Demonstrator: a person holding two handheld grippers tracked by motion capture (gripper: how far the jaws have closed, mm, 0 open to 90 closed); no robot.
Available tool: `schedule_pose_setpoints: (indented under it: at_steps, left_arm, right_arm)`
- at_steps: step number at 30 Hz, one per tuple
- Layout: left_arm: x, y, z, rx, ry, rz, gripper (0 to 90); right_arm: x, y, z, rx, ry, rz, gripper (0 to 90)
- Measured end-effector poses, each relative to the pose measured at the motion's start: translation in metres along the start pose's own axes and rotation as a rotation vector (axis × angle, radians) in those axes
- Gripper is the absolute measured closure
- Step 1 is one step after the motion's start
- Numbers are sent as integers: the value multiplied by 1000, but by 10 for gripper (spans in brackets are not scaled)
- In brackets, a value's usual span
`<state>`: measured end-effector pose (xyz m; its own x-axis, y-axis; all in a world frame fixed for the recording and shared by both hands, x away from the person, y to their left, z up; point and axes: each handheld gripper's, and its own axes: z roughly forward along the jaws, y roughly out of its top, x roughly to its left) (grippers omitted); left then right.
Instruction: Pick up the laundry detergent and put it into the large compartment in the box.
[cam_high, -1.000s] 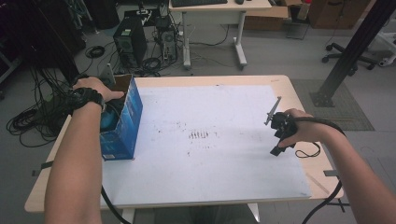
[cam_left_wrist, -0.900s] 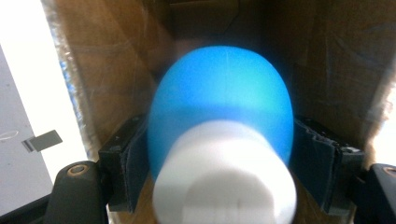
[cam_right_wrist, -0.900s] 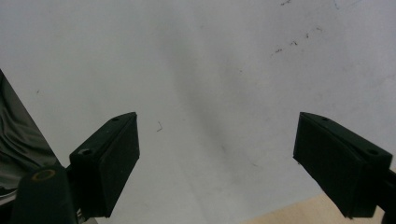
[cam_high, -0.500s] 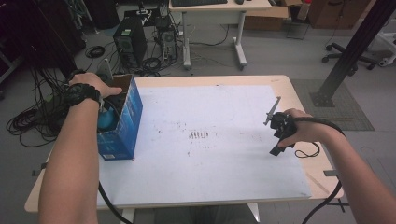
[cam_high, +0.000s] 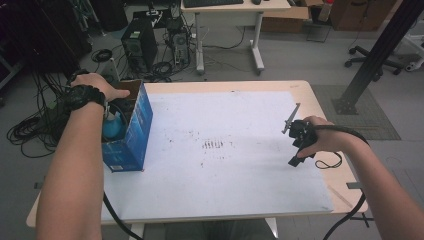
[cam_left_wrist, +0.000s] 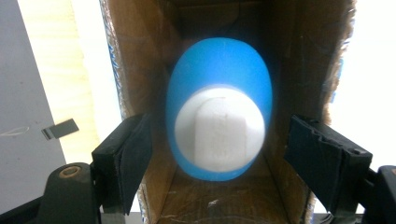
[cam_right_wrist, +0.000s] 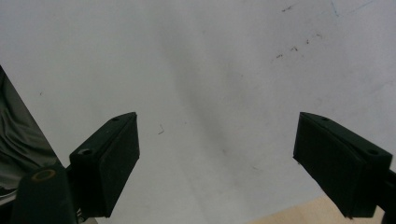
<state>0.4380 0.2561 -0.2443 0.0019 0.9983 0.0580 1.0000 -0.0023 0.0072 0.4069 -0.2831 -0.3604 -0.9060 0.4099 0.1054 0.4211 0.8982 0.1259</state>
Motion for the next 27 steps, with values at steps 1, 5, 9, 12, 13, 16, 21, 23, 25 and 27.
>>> schedule_pose_setpoints:
  at_steps: [1,5,9,12,13,16,21,23,25,27]
  left_arm:
    - [0,0,-1,1,2,1,226]
    - [-2,0,-6,-5,-2,7,223]
    - [-5,-2,-12,-17,1,21,222]
    - [-5,-3,-15,-24,2,25,207]
    - [-6,-3,-17,-24,3,27,198]
    - [-6,-4,-20,-33,8,26,196]
    - [-7,-5,-25,-42,14,27,193]
    - [-8,-6,-27,-49,15,26,188]
    - [-8,-7,-30,-49,17,29,184]
    - [-9,-8,-33,-53,19,34,182]
  right_arm:
    - [0,0,0,-1,-1,0,144]
    - [1,0,0,-4,-1,-3,144]
    - [1,0,-1,-5,-1,-4,144]
    - [1,-1,-1,-6,-2,-4,144]
    - [1,-1,-1,-9,-3,-5,144]
    - [1,-2,-2,-10,-5,-4,144]
    - [2,-2,-3,-9,-4,-4,144]
    - [2,-3,-4,-13,-6,-3,144]
    - [3,-3,-4,-13,-8,-5,144]
    - [3,-3,-6,-15,-9,-3,144]
